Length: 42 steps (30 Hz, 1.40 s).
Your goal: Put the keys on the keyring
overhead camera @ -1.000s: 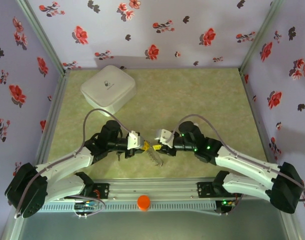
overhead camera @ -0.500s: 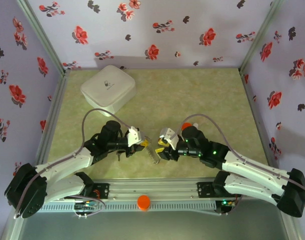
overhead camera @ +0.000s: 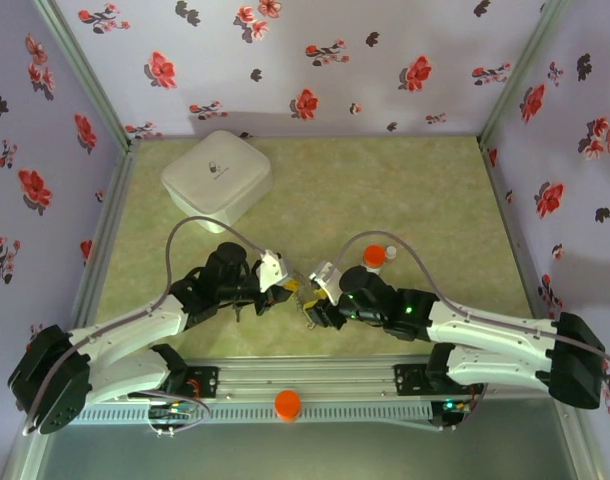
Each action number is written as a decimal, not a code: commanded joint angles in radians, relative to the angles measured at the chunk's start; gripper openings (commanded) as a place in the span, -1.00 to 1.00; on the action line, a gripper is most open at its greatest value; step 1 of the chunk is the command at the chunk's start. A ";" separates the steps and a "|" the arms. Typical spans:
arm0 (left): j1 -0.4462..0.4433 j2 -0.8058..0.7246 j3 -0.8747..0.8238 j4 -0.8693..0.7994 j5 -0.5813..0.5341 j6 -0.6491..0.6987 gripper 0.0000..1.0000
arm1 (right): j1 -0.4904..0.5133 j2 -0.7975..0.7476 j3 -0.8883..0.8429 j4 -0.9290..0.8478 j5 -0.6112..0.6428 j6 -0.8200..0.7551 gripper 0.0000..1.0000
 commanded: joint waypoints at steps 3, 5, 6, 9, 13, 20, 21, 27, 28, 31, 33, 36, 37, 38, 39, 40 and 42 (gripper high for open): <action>-0.011 -0.019 0.024 -0.014 -0.014 -0.016 -1.00 | 0.018 0.034 -0.023 0.066 0.026 0.016 -0.29; -0.011 -0.019 0.025 -0.012 -0.016 -0.012 -1.00 | 0.028 0.031 -0.039 0.108 0.007 -0.002 -0.33; -0.013 -0.019 0.023 -0.013 -0.018 -0.010 -1.00 | 0.032 0.030 -0.044 0.124 0.003 -0.011 -0.33; -0.012 -0.020 0.025 -0.019 -0.019 -0.006 -1.00 | 0.045 0.032 -0.049 0.154 0.015 -0.044 -0.34; -0.013 -0.016 0.033 -0.046 -0.020 0.000 -1.00 | 0.052 0.057 -0.031 0.160 0.028 -0.076 -0.45; -0.023 -0.005 0.041 -0.055 -0.020 0.019 -1.00 | 0.068 0.105 -0.014 0.187 -0.006 -0.101 -0.44; -0.023 -0.004 0.039 -0.048 -0.019 0.021 -1.00 | 0.070 0.106 -0.015 0.188 -0.005 -0.104 -0.43; -0.023 -0.012 0.004 0.013 -0.015 0.043 -1.00 | 0.069 0.022 -0.059 0.177 0.022 -0.131 -0.20; -0.023 -0.019 -0.012 0.043 -0.011 0.046 -1.00 | 0.068 -0.019 -0.078 0.174 0.031 -0.142 -0.14; -0.023 -0.042 -0.069 0.154 0.010 0.049 -1.00 | 0.049 -0.171 -0.145 0.161 -0.027 -0.199 0.04; -0.021 -0.049 -0.101 0.239 0.029 0.051 -1.00 | 0.022 -0.271 -0.181 0.148 -0.087 -0.252 0.06; -0.017 -0.045 -0.144 0.376 0.069 0.039 -1.00 | -0.056 -0.395 -0.202 0.129 -0.113 -0.258 0.05; -0.015 -0.038 -0.151 0.411 0.084 0.031 -1.00 | -0.087 -0.419 -0.205 0.129 -0.120 -0.257 0.03; -0.014 -0.032 -0.156 0.438 0.098 0.026 -1.00 | -0.112 -0.432 -0.207 0.133 -0.134 -0.257 0.00; -0.013 -0.024 -0.159 0.462 0.111 0.021 -1.00 | -0.130 -0.437 -0.207 0.138 -0.150 -0.261 -0.01; -0.012 -0.014 -0.163 0.488 0.126 0.014 -1.00 | -0.142 -0.432 -0.206 0.149 -0.164 -0.264 -0.03; -0.009 0.007 -0.168 0.540 0.156 -0.005 -1.00 | -0.152 -0.402 -0.205 0.186 -0.191 -0.268 -0.06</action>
